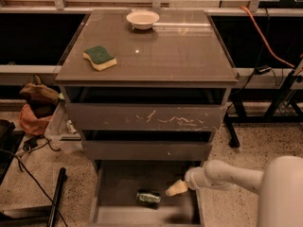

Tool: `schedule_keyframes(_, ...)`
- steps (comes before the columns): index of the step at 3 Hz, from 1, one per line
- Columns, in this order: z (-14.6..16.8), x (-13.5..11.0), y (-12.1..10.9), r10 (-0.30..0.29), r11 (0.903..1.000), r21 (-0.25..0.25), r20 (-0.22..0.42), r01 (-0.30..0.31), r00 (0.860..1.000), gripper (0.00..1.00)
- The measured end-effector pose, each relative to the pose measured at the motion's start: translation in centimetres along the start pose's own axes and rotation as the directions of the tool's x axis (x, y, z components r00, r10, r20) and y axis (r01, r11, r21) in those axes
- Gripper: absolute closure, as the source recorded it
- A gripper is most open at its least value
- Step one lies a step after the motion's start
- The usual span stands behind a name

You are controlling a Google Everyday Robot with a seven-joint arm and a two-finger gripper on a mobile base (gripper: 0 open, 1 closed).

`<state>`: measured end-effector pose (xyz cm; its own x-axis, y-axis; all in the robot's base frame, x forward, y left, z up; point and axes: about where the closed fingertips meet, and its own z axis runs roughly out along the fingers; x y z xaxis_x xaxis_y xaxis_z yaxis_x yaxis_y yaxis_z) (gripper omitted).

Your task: Place green can into bottom drawer

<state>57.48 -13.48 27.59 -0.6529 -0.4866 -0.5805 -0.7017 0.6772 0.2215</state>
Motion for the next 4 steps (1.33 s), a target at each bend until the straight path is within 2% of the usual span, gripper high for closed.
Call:
schedule_keyframes(1,-7.9,-1.2,-1.0,0.020,0.9887,0.148,0.033,-0.024,0.999,0.00)
schedule_keyframes(2,-13.5,-2.7,0.4,0.049,0.9693,0.240,0.019,-0.052,0.999,0.00)
schedule_keyframes(3,-18.0,-5.3,0.9,0.123,0.9249,0.360,0.023,-0.123,0.992,0.00)
schedule_keyframes(4,-19.9,-6.2,1.8,0.105,0.9140,0.394,-0.001,-0.096,0.994,0.00)
